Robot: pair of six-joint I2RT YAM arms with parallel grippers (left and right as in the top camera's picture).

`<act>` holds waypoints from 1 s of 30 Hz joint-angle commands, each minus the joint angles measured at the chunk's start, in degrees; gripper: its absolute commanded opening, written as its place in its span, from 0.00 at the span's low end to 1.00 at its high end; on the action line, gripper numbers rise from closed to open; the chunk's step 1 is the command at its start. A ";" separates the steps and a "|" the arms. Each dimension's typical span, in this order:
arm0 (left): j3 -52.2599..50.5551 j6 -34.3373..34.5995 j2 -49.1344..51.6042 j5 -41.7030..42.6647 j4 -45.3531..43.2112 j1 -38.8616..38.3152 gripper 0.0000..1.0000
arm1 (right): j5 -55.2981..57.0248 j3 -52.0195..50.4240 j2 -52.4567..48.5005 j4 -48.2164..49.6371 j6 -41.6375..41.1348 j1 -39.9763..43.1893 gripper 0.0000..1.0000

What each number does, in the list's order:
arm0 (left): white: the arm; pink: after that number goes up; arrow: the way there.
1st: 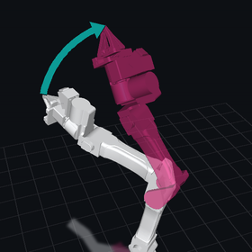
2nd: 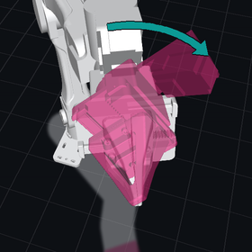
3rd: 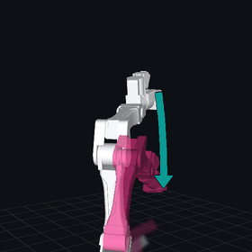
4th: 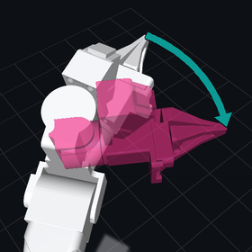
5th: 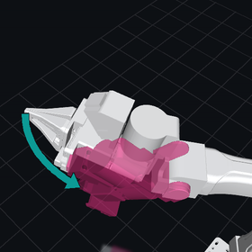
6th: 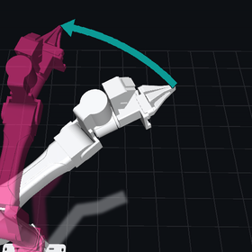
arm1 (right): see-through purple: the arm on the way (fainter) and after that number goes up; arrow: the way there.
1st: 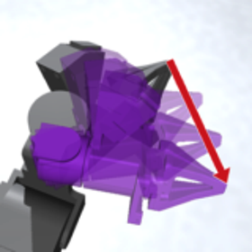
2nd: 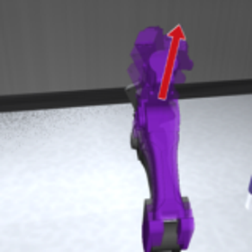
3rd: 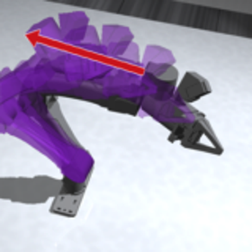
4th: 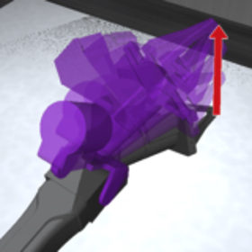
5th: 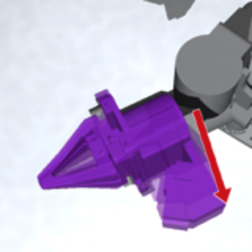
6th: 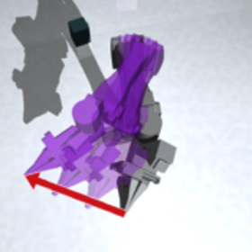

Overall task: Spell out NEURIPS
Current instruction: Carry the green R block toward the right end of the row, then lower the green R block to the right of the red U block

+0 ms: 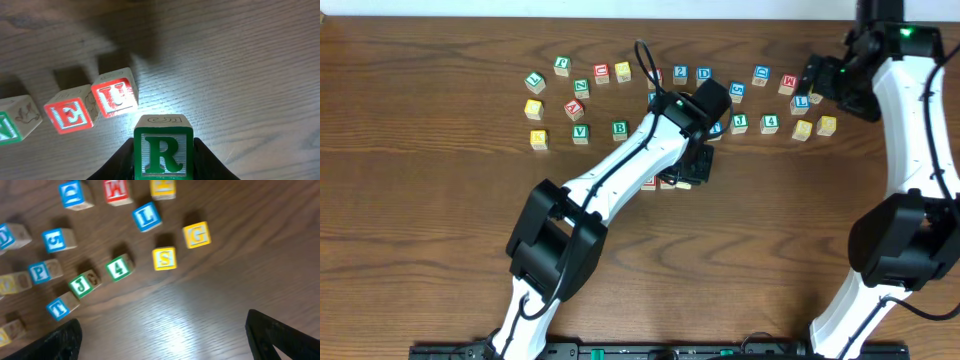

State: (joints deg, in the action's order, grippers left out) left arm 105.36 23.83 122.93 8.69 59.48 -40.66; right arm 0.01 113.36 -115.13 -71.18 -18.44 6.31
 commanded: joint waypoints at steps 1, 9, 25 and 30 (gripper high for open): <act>-0.26 0.98 1.86 -0.33 -1.16 -0.63 0.30 | 0.48 0.46 0.44 -0.44 -0.37 1.62 0.99; -0.26 2.27 5.60 -2.38 -4.74 -2.21 0.30 | 0.48 0.20 0.42 -0.39 -0.37 1.75 0.99; -0.26 5.03 8.63 -8.37 -7.87 -2.45 0.30 | 0.48 0.20 0.37 -0.39 -0.37 1.62 0.99; -0.26 6.36 9.86 -8.33 -8.20 -2.43 0.30 | 0.48 0.20 0.37 -0.42 -0.37 1.53 0.99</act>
State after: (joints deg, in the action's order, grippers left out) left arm 105.34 28.73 130.76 1.32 51.13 -43.18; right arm -0.01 113.36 -115.13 -71.37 -18.44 8.08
